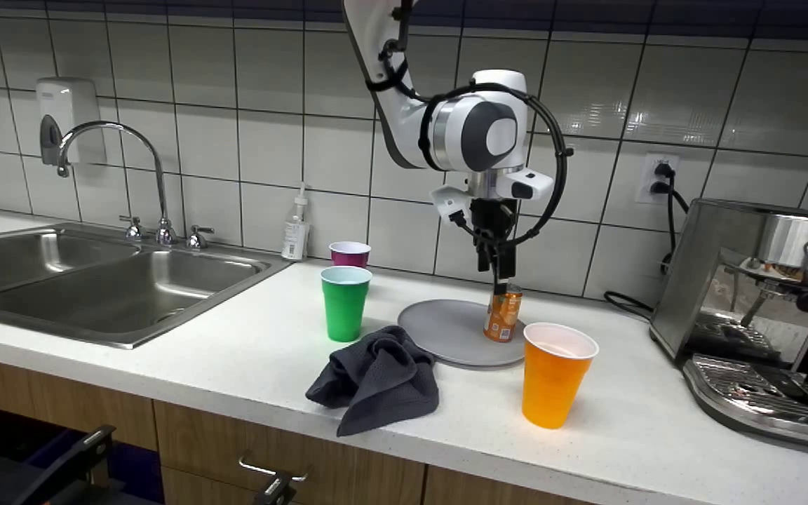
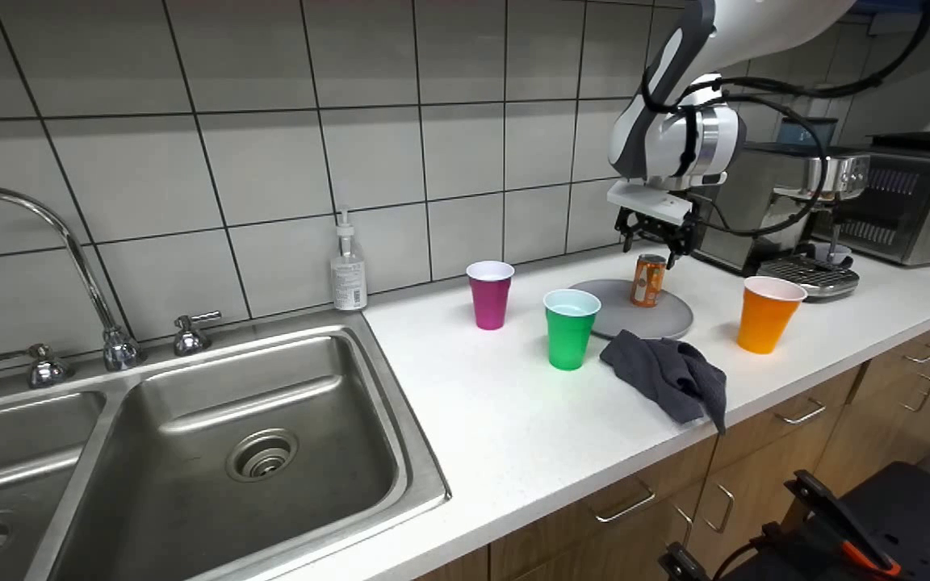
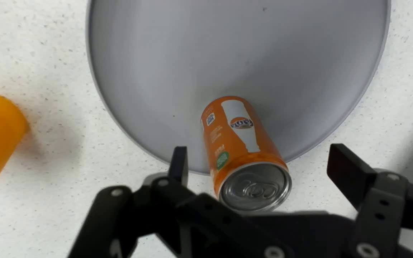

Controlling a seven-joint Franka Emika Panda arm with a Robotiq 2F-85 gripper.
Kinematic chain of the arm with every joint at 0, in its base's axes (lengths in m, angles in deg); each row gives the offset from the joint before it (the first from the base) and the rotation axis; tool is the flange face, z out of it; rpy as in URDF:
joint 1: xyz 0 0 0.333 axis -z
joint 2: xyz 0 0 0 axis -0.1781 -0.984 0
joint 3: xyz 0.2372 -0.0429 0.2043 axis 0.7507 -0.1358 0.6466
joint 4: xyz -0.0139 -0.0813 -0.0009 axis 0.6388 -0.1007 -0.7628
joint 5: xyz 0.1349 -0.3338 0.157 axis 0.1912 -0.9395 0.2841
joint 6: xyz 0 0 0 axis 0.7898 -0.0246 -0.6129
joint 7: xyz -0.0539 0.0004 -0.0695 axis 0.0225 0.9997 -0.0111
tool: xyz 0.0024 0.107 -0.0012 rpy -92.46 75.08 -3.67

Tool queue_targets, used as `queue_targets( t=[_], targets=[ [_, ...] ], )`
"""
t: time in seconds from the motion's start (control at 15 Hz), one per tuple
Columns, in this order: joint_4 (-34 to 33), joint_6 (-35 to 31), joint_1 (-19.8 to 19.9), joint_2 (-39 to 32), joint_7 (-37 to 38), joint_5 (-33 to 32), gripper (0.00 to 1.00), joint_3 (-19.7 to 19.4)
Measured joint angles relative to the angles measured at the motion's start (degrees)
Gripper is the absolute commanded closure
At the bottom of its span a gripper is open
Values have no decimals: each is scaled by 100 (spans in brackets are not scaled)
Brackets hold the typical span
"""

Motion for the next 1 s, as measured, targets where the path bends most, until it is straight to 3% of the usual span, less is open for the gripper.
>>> queue_targets(
  t=[1.0],
  targets=[
    [-669, 224, 126, -591, 7, 234, 0, -76]
  ],
)
